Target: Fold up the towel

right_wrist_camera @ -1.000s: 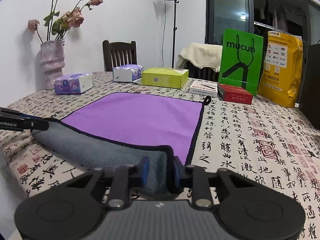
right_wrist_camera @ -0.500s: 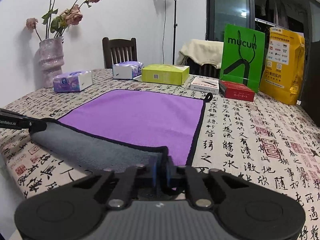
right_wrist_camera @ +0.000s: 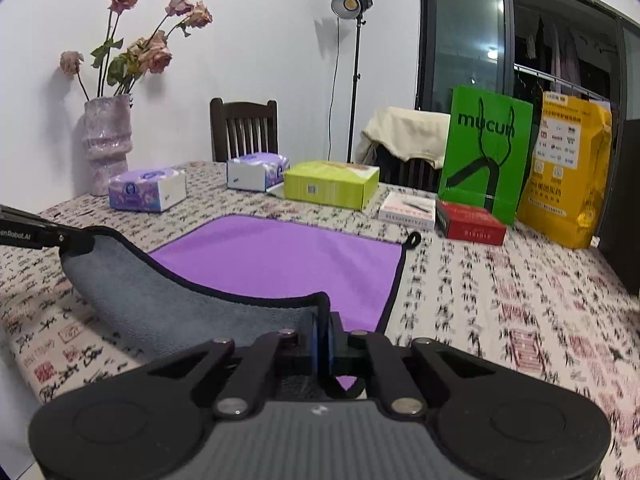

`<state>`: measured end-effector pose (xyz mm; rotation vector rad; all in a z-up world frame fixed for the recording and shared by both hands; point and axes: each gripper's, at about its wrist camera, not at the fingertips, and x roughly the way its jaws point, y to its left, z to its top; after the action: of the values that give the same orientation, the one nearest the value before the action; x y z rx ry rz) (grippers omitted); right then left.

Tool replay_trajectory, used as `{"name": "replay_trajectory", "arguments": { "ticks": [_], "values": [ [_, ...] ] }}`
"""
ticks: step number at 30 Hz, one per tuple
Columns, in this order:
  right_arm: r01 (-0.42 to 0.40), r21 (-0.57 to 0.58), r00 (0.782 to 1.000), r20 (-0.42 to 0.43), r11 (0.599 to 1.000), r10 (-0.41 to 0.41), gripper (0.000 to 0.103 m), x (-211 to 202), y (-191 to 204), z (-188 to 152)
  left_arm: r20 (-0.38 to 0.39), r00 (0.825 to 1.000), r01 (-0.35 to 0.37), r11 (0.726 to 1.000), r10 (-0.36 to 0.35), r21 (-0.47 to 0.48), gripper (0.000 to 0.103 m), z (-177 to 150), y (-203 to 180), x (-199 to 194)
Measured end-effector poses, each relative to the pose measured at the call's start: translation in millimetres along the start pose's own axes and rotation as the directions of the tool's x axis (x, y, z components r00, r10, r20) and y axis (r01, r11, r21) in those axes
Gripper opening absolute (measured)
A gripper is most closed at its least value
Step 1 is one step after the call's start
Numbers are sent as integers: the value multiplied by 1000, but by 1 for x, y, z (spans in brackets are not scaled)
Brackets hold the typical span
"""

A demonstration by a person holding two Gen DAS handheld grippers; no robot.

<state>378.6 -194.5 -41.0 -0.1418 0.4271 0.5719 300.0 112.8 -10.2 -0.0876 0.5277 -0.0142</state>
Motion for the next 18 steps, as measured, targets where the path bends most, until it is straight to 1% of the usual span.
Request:
{"name": "replay_trajectory", "arguments": {
  "ticks": [5,8,14,18],
  "values": [
    [-39,32,999,19,999,38,5,9,-13,24,16,999,29,1000,-29,-7,5,29,4,5],
    [-45,17,999,25,999,45,5,17,-18,36,26,999,28,1000,-28,7,5,44,4,11],
    [-74,33,997,30,997,73,4,36,-33,65,19,999,41,999,-41,-24,5,70,13,33],
    [-82,52,996,32,995,81,4,53,-46,80,20,999,36,999,-36,-33,5,84,19,50]
  ]
}}
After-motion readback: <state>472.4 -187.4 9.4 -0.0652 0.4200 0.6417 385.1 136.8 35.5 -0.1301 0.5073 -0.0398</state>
